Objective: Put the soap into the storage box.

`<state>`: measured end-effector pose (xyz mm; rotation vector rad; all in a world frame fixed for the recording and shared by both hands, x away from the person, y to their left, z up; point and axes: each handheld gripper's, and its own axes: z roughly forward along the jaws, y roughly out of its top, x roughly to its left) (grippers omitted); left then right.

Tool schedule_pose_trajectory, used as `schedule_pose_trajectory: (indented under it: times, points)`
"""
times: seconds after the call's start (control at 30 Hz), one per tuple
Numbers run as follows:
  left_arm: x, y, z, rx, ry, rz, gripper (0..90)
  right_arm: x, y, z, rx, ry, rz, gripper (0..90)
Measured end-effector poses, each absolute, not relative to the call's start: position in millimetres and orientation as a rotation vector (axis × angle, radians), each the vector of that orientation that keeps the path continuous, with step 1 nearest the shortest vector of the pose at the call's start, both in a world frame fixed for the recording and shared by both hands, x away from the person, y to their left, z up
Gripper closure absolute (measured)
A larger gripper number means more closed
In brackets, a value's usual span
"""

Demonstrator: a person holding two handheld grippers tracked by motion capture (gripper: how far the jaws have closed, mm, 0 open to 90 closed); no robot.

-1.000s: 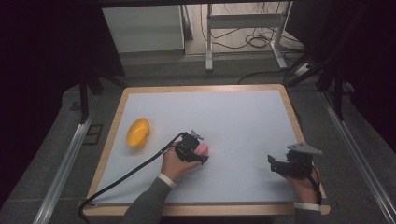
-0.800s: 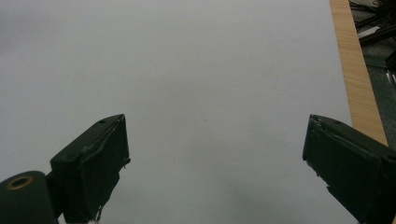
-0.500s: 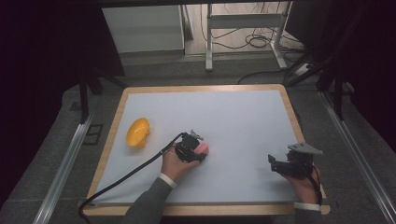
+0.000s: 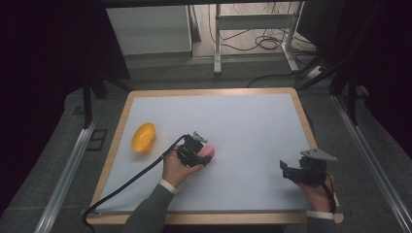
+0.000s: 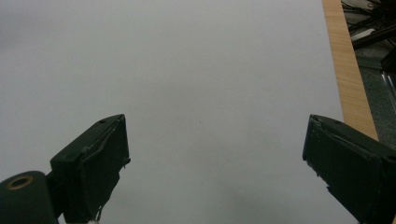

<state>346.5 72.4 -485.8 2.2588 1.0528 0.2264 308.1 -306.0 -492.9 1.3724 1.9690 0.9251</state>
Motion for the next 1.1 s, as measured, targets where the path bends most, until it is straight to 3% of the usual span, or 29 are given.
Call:
schedule_pose_trajectory:
  times: [1.1]
  points:
    - [334.2,110.7,-457.8,2.181,1.053,0.292,59.9,308.4,-306.2,-493.9,1.377,1.973,0.917,6.8]
